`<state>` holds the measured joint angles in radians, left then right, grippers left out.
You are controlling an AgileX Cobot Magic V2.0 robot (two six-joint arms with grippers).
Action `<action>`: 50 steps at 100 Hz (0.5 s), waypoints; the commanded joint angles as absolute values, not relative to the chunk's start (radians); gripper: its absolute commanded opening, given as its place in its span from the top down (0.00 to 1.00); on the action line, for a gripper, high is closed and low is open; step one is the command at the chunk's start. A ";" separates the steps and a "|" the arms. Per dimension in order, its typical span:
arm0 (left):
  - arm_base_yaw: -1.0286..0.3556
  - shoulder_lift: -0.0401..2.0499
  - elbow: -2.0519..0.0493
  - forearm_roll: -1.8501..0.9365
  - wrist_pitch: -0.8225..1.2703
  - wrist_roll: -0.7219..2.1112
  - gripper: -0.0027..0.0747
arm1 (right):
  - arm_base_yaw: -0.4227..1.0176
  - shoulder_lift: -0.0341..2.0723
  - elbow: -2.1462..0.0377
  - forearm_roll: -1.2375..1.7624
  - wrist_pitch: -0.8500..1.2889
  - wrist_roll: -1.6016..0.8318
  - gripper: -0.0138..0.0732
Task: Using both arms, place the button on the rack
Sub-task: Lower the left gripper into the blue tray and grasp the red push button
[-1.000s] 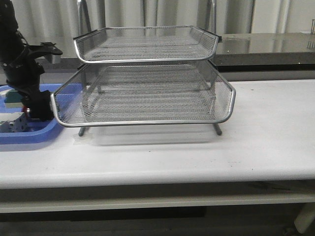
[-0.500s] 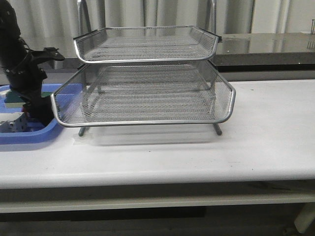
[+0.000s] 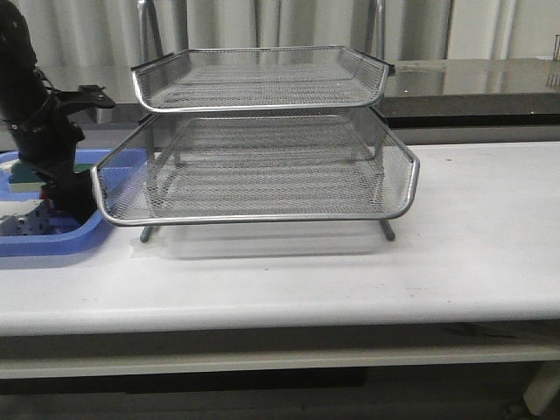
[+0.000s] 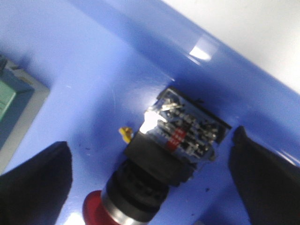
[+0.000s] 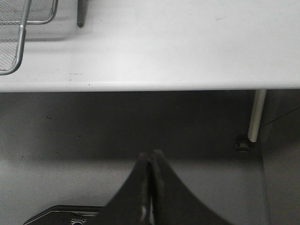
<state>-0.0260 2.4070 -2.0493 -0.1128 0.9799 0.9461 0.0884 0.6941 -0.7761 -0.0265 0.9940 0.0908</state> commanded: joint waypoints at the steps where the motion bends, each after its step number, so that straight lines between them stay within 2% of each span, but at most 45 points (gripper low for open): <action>1: -0.024 2.348 -2.078 -0.135 0.958 0.947 0.27 | 0.080 0.691 -0.811 -0.028 0.942 0.085 0.92; 21: -0.024 2.348 -2.078 -0.135 0.958 0.947 0.72 | 0.080 0.691 -0.811 -0.028 0.942 0.085 0.92; 30: -0.024 2.348 -2.078 -0.135 0.958 0.947 0.88 | 0.080 0.691 -0.811 -0.028 0.942 0.085 0.92; 37: -0.024 2.348 -2.080 -0.135 0.958 0.947 0.96 | 0.080 0.691 -0.811 -0.028 0.942 0.085 0.92; 50: -0.024 2.348 -2.133 -0.135 1.015 0.947 0.96 | 0.080 0.691 -0.811 -0.028 0.942 0.085 0.92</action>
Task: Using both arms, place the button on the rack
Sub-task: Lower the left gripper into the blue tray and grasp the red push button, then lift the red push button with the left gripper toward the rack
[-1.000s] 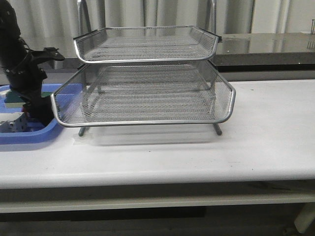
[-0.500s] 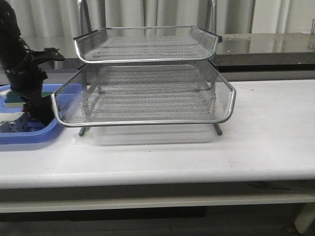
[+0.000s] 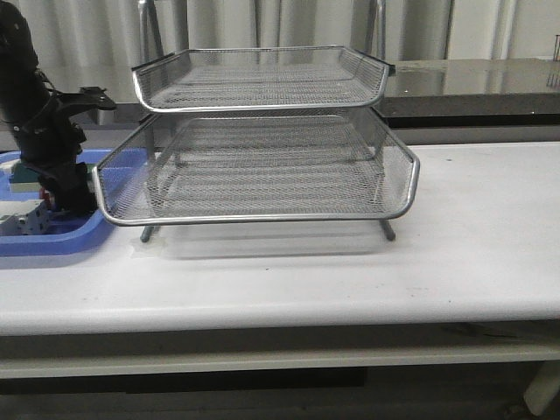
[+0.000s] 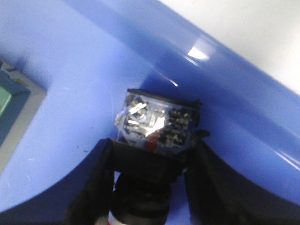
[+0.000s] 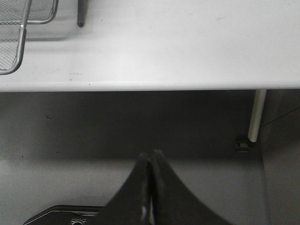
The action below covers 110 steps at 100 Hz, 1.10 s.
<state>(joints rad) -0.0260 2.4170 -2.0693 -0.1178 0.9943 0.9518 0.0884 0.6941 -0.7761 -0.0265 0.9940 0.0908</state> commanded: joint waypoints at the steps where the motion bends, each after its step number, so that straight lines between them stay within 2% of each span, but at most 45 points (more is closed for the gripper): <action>1: -0.024 2.348 -2.138 -0.135 1.019 0.947 0.96 | 0.080 0.691 -0.811 -0.028 0.942 0.085 0.92; 33: -0.024 2.348 -2.365 -0.133 1.277 0.875 0.96 | 0.080 0.691 -0.811 -0.028 0.942 0.085 0.92; 62: -0.024 2.296 -2.400 -0.103 1.275 0.713 0.96 | 0.080 0.691 -0.811 -0.028 0.942 0.085 0.92; 81: -0.024 2.205 -2.325 -0.103 1.275 0.666 0.96 | 0.080 0.691 -0.811 -0.028 0.942 0.085 0.92; 110: -0.024 1.970 -2.035 -0.105 1.275 0.606 0.96 | 0.080 0.691 -0.811 -0.028 0.942 0.085 0.92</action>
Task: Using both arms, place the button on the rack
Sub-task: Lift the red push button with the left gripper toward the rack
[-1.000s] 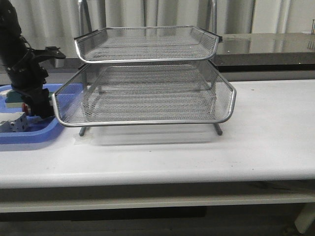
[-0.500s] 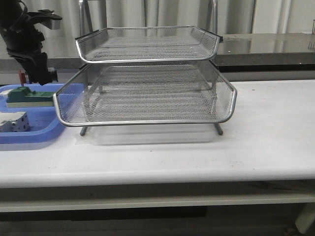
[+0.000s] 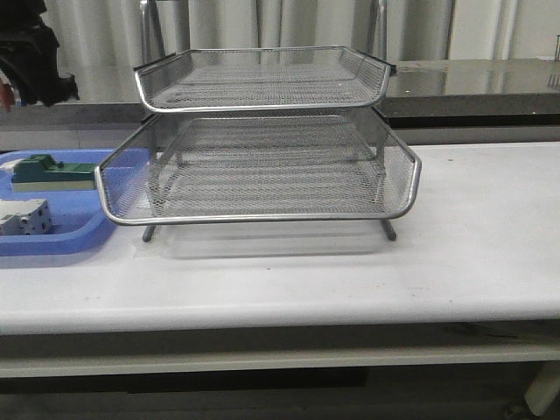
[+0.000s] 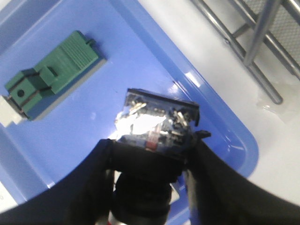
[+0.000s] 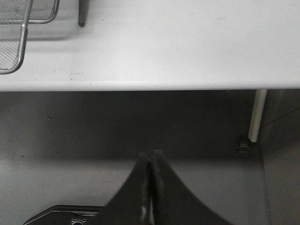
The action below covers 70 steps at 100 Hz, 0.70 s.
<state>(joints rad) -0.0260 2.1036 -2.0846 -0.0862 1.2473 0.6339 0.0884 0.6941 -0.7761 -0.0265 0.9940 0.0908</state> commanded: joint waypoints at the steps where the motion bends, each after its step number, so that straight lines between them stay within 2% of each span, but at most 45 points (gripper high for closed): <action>1: -0.024 1.964 -2.028 -0.107 1.275 0.606 0.96 | 0.080 0.691 -0.811 -0.028 0.942 0.085 0.92; 39: -0.039 1.659 -1.752 -0.254 1.275 0.606 0.96 | 0.080 0.691 -0.811 -0.028 0.942 0.085 0.92; 70: -0.230 1.535 -1.635 -0.256 1.275 0.606 0.96 | 0.080 0.691 -0.811 -0.028 0.942 0.085 0.92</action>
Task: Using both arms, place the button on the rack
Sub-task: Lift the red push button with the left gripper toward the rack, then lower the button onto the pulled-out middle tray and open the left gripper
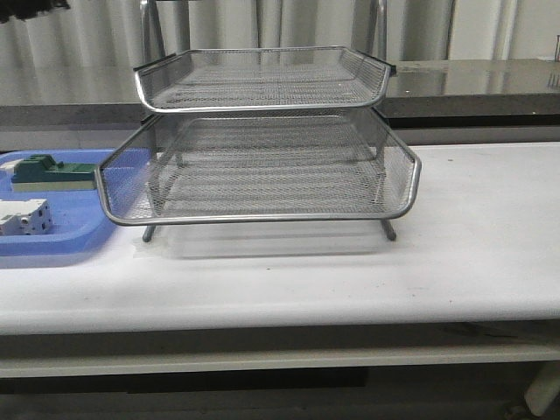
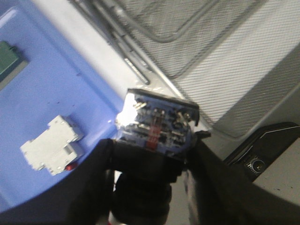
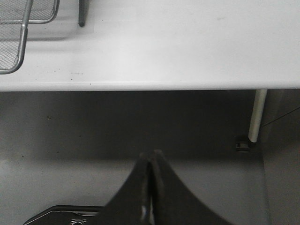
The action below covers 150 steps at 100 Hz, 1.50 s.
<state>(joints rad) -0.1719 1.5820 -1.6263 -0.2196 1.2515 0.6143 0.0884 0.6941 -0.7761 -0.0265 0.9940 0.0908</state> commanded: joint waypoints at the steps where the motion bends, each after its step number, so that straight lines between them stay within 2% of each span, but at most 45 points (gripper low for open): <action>1: -0.242 1.535 -1.635 -0.256 1.275 0.606 0.96 | 0.080 0.691 -0.811 -0.028 0.942 0.085 0.92; 26: -0.438 1.576 -1.626 -0.256 1.206 0.610 0.96 | 0.080 0.691 -0.811 -0.028 0.942 0.085 0.92; 47: -0.526 1.676 -1.626 -0.256 1.063 0.612 0.96 | 0.080 0.691 -0.811 -0.028 0.942 0.085 0.92; 72: -0.562 1.804 -1.626 -0.254 0.915 0.616 0.96 | 0.080 0.691 -0.811 -0.028 0.942 0.085 0.92; 115: -0.564 1.901 -1.633 -0.252 0.902 0.616 0.94 | 0.080 0.691 -0.811 -0.028 0.942 0.085 0.92; 125: -0.564 1.901 -1.643 -0.256 0.907 0.616 0.80 | 0.080 0.691 -0.811 -0.028 0.942 0.085 0.92; 129: -0.564 1.901 -1.647 -0.258 0.913 0.616 0.68 | 0.080 0.691 -0.811 -0.028 0.942 0.085 0.92; 130: -0.564 1.901 -1.649 -0.261 0.913 0.616 0.68 | 0.080 0.691 -0.811 -0.028 0.942 0.085 0.92; 136: -0.564 1.901 -1.656 -0.265 0.917 0.616 0.47 | 0.080 0.691 -0.811 -0.028 0.942 0.085 0.92; 137: -0.564 1.901 -1.658 -0.267 0.917 0.616 0.47 | 0.080 0.691 -0.811 -0.028 0.942 0.085 0.92; 140: -0.564 1.901 -1.662 -0.267 0.920 0.616 0.36 | 0.080 0.691 -0.811 -0.028 0.942 0.085 0.92; 150: -0.564 1.901 -1.675 -0.275 0.930 0.616 0.17 | 0.080 0.691 -0.811 -0.028 0.942 0.085 0.92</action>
<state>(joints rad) -0.5554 1.9466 -1.6317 -0.2397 0.9447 0.6180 0.0884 0.6941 -0.7761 -0.0265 0.9940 0.0908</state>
